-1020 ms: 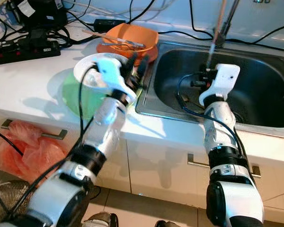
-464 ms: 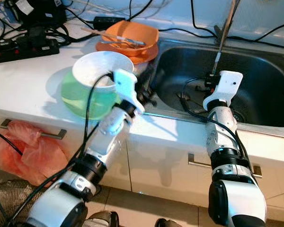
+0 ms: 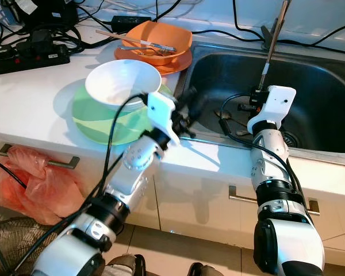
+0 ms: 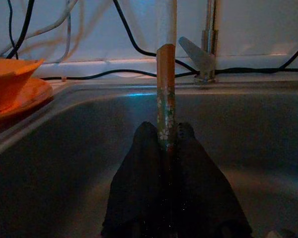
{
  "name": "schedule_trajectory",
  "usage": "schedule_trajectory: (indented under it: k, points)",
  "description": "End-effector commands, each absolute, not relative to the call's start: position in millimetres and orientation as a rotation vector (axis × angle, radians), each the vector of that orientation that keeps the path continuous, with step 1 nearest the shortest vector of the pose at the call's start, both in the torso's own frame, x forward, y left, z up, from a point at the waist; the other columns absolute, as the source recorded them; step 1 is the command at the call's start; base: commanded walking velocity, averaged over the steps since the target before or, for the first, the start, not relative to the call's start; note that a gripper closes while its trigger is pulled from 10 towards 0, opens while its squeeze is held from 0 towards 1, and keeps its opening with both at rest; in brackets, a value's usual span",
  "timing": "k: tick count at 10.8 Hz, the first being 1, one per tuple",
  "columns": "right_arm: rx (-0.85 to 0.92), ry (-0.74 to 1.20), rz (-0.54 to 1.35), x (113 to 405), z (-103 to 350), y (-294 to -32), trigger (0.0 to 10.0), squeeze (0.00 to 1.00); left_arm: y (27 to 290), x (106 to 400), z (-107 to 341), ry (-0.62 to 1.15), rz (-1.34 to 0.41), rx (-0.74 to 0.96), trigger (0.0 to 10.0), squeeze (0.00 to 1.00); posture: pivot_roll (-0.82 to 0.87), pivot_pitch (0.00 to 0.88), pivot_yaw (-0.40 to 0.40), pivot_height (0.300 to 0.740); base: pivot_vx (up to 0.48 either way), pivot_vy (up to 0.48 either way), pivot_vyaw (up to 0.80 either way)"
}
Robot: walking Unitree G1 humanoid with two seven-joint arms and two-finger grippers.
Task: Kitchen organization
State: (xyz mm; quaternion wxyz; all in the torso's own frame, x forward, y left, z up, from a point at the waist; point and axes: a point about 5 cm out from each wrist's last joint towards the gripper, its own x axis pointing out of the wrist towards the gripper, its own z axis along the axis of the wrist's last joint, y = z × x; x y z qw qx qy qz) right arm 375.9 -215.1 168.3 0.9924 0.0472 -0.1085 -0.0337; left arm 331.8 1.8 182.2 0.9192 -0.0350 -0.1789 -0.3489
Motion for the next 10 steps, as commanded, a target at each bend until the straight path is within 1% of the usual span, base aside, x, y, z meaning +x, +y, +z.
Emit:
schedule_trajectory:
  k: [1, 4, 5, 6, 7, 10]
  points:
    - [0.085, -0.22, -0.079, 376.3, 170.1, -217.9, 10.0, 0.0, -10.3, 315.5, 178.3, -0.378, -0.841, 0.01, 10.0, 0.0, 0.17, 0.162, -0.026, 0.74, 0.0, 0.0, 0.0]
    - [0.085, -0.22, -0.079, 376.3, 170.1, -217.9, 10.0, 0.0, -10.3, 315.5, 178.3, -0.378, -0.841, 0.01, 10.0, 0.0, 0.17, 0.162, -0.026, 0.74, 0.0, 0.0, 0.0]
    - [0.082, -0.074, -0.114, 368.6, 133.6, -219.7, 10.0, 0.0, -8.2, 311.8, 166.3, -0.323, -0.829, 0.019, 10.0, 0.0, 0.18, 0.177, -0.031, 0.74, 0.0, 0.0, 0.0]
    - [0.086, 0.102, -0.144, 353.8, 92.0, -219.7, 10.0, 0.0, -5.9, 309.5, 153.3, -0.271, -0.81, 0.024, 10.0, 0.0, 0.18, 0.177, -0.031, 0.74, 0.0, 0.0, 0.0]
    - [0.09, 0.126, -0.145, 352.3, 87.4, -218.7, 10.0, 0.0, -5.1, 309.7, 151.6, -0.263, -0.803, 0.024, 10.0, 0.0, 0.18, 0.175, -0.032, 0.74, 0.0, 0.0, 0.0]
    - [0.095, 0.107, -0.142, 355.0, 92.0, -218.8, 10.0, 0.0, -4.0, 309.5, 152.6, -0.262, -0.794, 0.025, 10.0, 0.0, 0.17, 0.169, -0.033, 0.74, 0.0, 0.0, 0.0]
